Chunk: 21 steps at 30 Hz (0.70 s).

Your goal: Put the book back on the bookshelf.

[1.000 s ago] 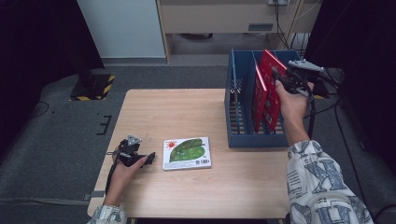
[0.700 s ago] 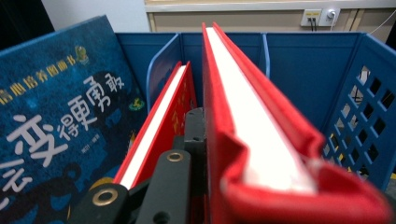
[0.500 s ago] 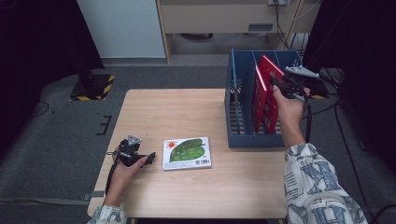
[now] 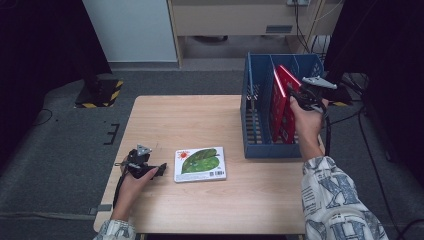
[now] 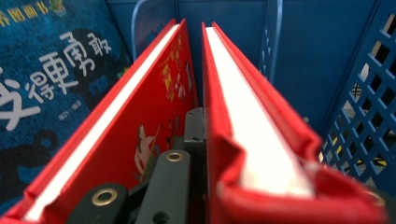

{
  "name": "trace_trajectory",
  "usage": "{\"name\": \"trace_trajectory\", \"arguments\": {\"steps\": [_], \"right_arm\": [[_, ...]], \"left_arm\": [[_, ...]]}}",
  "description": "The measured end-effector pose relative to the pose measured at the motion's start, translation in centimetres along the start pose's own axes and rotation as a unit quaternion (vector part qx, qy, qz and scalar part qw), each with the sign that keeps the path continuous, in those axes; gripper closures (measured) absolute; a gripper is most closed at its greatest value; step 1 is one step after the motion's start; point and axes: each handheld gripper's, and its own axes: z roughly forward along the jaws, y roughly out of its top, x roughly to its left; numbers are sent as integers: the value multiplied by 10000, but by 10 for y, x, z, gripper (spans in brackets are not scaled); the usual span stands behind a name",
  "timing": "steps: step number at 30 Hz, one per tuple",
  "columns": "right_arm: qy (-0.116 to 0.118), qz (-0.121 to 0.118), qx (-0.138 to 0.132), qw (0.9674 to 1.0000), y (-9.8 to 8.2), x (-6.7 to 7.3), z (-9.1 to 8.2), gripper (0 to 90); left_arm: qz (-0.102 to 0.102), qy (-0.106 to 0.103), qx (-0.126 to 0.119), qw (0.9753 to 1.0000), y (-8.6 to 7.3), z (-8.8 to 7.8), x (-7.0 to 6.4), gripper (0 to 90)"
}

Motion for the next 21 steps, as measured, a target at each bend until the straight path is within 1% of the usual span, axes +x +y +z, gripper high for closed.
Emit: {"name": "trace_trajectory", "arguments": {"steps": [2, 5, 12, 20, 21], "right_arm": [[4, 7, 41, 10000, -2, -1, 1, 792], [15, 57, 9, 10000, -4, -2, -1, 791], [-19, -67, 145, 9999, -6, 1, -7, 789], [-19, -195, 303, 9993, -14, 5, -20, 783], [-26, -183, 328, 9993, -14, 6, -21, 782]], "left_arm": [[-2, -1, -2, 10000, 0, 0, 0, 0], [-5, 0, -3, 10000, 0, 0, 0, 0], [-6, 0, -3, 10000, 0, 0, 0, 0], [-23, 4, -12, 10000, 0, 1, -1, 0], [-23, 5, -12, 10000, 0, 1, -1, 0]]}}
